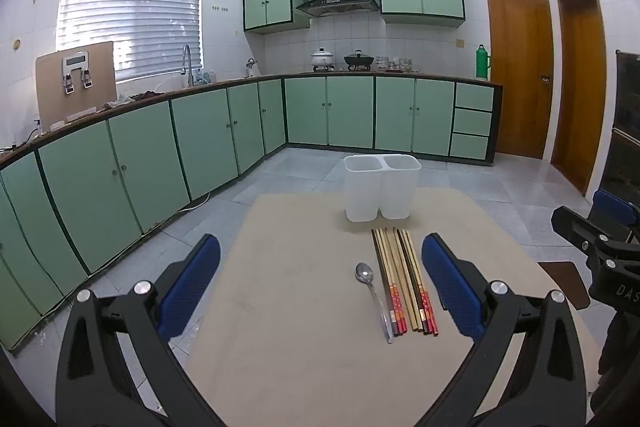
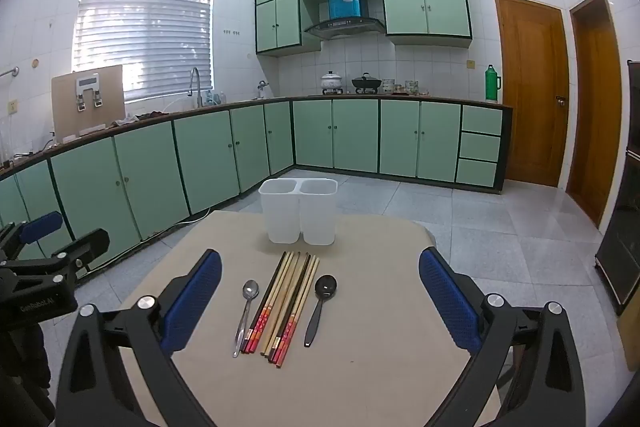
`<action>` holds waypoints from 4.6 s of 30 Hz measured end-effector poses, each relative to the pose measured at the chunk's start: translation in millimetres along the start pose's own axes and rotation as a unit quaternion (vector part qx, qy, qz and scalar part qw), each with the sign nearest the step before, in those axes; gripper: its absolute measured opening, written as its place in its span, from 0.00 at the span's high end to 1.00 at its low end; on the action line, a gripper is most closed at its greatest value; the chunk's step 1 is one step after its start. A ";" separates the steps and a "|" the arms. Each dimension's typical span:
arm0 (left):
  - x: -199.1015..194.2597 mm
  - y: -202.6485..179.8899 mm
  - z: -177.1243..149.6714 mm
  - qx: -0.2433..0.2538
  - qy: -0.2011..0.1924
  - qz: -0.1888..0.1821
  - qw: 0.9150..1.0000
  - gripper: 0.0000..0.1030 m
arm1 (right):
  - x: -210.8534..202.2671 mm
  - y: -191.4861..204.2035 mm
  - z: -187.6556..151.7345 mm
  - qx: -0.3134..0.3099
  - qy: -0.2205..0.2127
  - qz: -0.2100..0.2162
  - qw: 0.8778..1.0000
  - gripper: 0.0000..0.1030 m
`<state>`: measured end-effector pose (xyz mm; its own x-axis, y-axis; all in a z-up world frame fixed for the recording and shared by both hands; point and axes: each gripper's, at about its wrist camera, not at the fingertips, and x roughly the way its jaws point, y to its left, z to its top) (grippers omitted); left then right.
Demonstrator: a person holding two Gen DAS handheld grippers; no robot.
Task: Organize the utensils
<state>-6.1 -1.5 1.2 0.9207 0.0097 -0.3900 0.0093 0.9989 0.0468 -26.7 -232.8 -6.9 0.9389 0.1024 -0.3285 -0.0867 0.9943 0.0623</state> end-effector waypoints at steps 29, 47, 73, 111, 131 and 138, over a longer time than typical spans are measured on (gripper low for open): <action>-3.9 12.3 3.9 -0.001 0.000 0.005 1.000 0.05 | 0.4 0.1 -1.4 0.000 0.002 0.001 1.000 0.06; -1.4 10.2 1.4 0.000 0.001 0.005 1.000 0.05 | 1.0 0.5 -4.6 0.001 0.003 0.001 1.000 0.06; -1.1 11.7 0.6 0.000 0.002 0.005 1.000 0.05 | 8.7 3.4 -7.9 0.000 0.005 0.001 1.000 0.06; 213.4 26.1 -54.0 0.002 0.213 0.031 0.976 0.13 | 280.8 -19.8 -78.2 0.049 0.267 -0.032 0.962 0.31; 255.2 -13.9 -53.6 0.000 0.240 -0.019 0.971 0.13 | 291.8 -14.5 -84.6 0.027 0.270 -0.025 0.962 0.66; 277.1 -27.1 -59.8 0.006 0.257 -0.017 0.966 0.13 | 289.9 -18.5 -83.8 0.018 0.270 -0.020 0.963 0.66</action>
<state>225.5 -23.1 -163.2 0.6048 0.0017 -0.7964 0.0442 0.9984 0.0357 219.2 -219.1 -182.3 0.6308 0.0737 -0.7724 -0.0322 0.9971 0.0688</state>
